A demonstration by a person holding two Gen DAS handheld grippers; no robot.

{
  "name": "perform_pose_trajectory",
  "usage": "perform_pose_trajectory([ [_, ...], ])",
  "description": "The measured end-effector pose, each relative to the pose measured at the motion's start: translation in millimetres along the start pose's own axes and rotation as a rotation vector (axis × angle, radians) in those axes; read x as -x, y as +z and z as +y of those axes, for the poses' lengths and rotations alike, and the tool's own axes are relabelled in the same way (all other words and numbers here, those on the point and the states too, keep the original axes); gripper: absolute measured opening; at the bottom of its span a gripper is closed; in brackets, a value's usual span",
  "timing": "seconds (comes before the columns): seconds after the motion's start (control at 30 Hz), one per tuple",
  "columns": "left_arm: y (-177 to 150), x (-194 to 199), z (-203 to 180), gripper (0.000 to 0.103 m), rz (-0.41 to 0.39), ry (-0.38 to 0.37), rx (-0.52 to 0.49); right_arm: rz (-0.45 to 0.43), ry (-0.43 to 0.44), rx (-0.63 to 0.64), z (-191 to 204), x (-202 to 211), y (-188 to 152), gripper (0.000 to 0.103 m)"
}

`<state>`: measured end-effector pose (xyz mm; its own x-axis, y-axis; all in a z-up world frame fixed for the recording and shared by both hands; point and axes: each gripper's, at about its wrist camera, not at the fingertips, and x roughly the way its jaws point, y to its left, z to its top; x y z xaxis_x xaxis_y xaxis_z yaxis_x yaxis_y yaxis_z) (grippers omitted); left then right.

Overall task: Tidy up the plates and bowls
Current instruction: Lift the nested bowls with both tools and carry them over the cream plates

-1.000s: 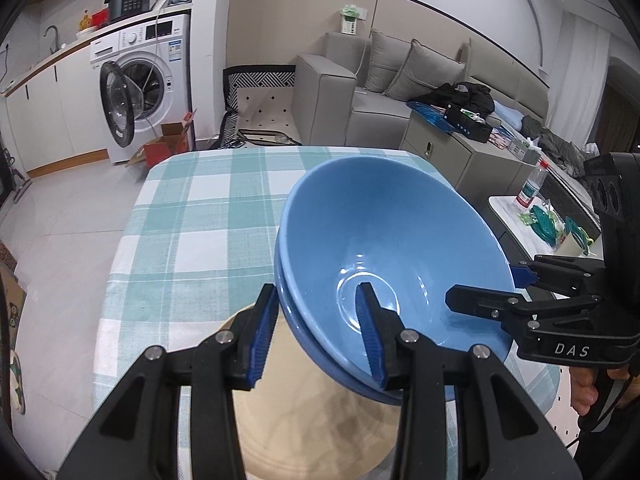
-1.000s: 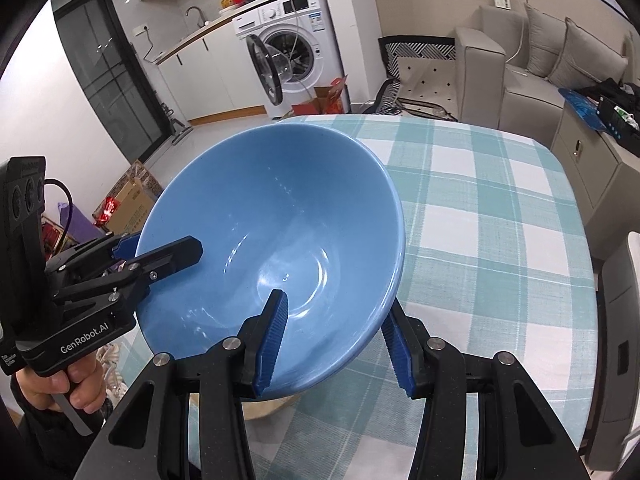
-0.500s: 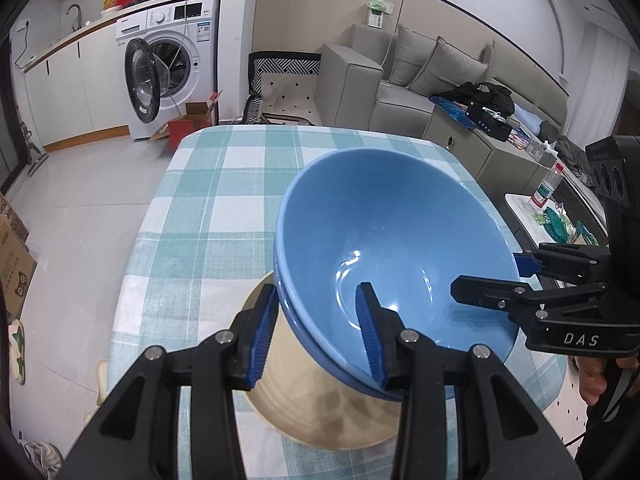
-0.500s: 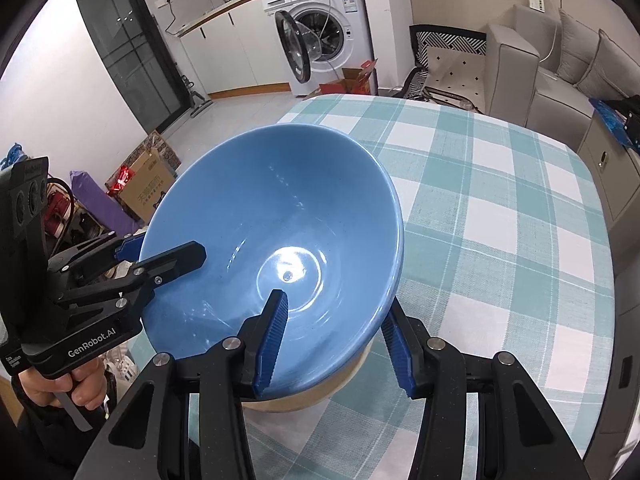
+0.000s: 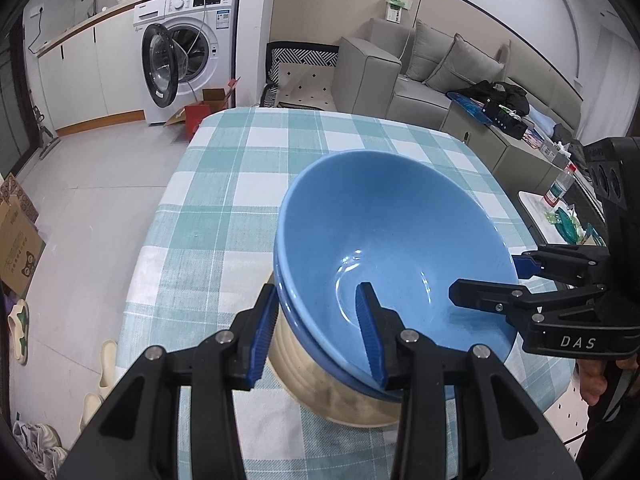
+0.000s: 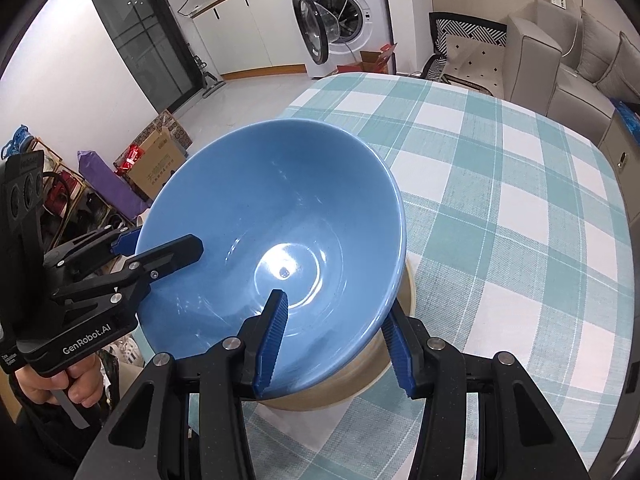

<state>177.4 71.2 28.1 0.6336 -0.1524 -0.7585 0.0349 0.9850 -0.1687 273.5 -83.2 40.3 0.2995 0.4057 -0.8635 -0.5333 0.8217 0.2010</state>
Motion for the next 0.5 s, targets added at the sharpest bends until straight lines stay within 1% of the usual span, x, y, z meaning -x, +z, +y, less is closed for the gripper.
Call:
perform_pose_trajectory([
  [0.5,-9,-10,2,0.039,0.033,0.0,0.004,0.026,0.004,0.0,-4,-12,-4,0.049],
])
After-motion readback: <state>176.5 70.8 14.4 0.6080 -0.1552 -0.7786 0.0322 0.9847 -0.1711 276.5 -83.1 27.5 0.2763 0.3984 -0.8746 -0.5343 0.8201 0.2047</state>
